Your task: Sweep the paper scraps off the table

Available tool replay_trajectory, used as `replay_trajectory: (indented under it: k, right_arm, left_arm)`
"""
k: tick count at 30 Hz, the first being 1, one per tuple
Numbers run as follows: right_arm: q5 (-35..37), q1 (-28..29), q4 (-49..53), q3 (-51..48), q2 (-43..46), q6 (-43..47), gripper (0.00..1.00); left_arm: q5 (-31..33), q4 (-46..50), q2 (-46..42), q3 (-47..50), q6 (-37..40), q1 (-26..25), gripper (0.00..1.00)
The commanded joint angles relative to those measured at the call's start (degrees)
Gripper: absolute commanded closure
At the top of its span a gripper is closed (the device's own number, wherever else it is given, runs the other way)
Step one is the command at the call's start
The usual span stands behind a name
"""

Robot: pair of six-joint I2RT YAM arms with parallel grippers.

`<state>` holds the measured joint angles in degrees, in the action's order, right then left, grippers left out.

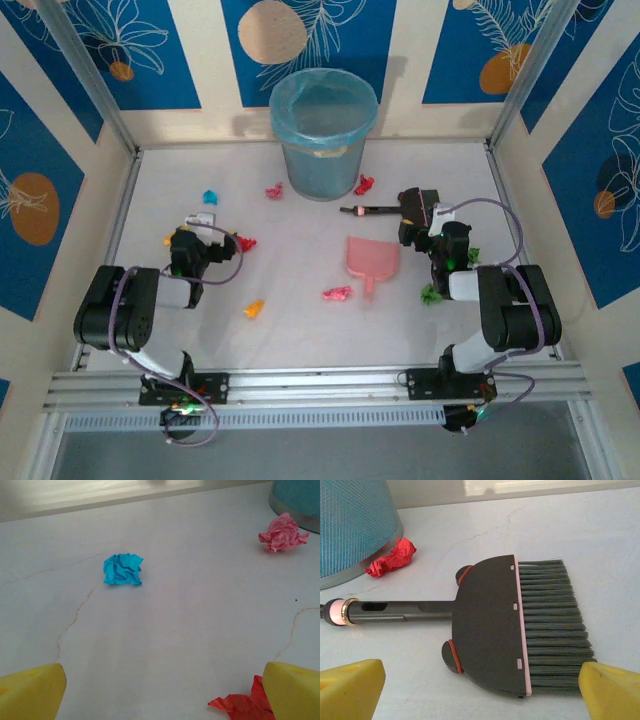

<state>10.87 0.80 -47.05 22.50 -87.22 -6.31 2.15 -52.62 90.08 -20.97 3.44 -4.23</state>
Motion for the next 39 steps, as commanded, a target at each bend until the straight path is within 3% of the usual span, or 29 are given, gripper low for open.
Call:
replay_trajectory:
  k: [1, 32, 35, 39]
  right_arm:
    - [-0.6, 0.3, -0.4, 0.7, 0.0, -0.4, 0.01]
    - [-0.5, 0.3, -0.4, 0.7, 0.0, -0.2, 0.01]
    - [-0.1, 0.4, -0.7, 0.6, 0.2, -0.2, 0.01]
    - [2.5, 1.7, 6.8, 3.1, 4.1, 0.3, 0.01]
  left_arm:
    - [-1.7, -0.2, -0.7, -0.7, -0.1, 0.5, 0.0]
    - [-1.6, -0.6, -0.8, -0.5, -0.1, 0.5, 0.0]
    - [0.6, -3.4, -1.2, 1.1, -1.1, 0.5, 0.0]
    - [4.5, -2.6, -7.9, 3.8, -2.3, 0.5, 0.0]
